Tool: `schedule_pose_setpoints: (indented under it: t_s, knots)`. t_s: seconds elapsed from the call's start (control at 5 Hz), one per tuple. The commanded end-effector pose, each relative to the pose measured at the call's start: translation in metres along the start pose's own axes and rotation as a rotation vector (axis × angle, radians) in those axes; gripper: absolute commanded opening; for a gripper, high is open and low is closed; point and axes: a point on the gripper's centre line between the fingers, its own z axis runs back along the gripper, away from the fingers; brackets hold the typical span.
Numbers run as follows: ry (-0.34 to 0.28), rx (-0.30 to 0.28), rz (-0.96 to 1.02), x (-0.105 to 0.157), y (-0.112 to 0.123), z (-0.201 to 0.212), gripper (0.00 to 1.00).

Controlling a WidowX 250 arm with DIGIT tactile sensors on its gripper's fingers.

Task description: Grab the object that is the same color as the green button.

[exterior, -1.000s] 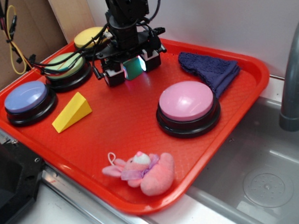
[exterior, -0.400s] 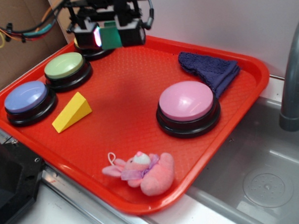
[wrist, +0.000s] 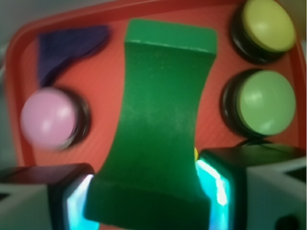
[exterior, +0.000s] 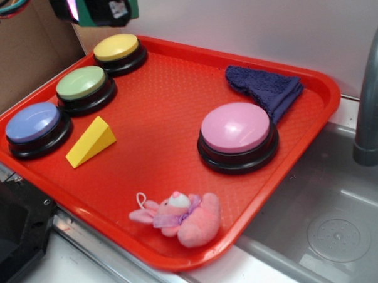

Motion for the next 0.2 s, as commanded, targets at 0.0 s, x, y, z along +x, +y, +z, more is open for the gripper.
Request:
schedule_pose_setpoints:
  t_s: [0.0]
  knots:
    - [-0.062, -0.075, -0.226, 0.0085, 0.0133, 0.0205, 0.0]
